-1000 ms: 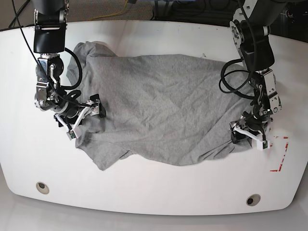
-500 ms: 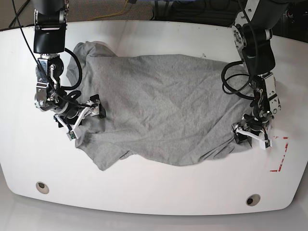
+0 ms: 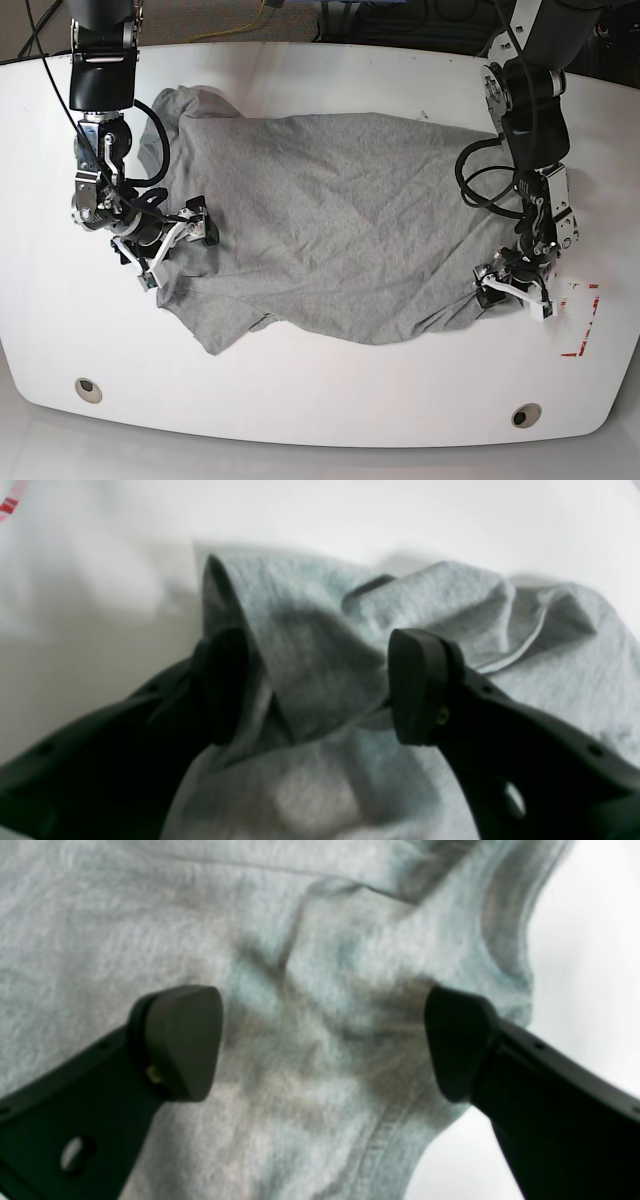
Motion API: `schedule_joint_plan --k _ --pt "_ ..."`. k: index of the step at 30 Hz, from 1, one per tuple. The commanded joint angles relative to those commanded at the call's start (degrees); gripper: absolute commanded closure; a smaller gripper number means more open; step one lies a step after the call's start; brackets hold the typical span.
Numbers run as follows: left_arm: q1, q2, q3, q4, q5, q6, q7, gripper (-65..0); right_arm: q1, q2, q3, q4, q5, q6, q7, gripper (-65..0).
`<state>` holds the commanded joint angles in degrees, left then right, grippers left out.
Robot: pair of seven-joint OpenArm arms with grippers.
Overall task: Layout the t-shirt on the table in an organized manner, then fold the t-shirt properly
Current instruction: 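Hold the hem with both grippers and tug it to straighten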
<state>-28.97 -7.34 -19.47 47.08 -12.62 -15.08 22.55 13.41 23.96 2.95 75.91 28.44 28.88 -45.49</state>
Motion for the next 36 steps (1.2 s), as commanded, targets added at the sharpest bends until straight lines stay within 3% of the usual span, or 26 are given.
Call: schedule_joint_plan --k 10,31,33,36 --pt "-0.8 0.2 4.0 0.0 -0.1 -0.1 0.1 -41.4 0.0 0.0 0.0 0.0 0.1 0.00 0.0 -60.0" --pt "-0.9 1.0 3.9 -0.1 -0.1 0.1 -0.3 -40.7 0.0 0.0 1.9 -0.3 0.1 0.00 0.0 -60.0" --pt "-0.9 1.0 3.9 -0.1 0.0 0.3 -0.3 -39.3 0.0 0.0 1.9 -0.3 0.1 0.00 0.0 -60.0" --pt "-0.9 1.0 3.9 -0.1 0.0 0.4 -0.4 -28.8 0.0 0.0 1.9 -0.3 0.1 0.00 0.0 -60.0"
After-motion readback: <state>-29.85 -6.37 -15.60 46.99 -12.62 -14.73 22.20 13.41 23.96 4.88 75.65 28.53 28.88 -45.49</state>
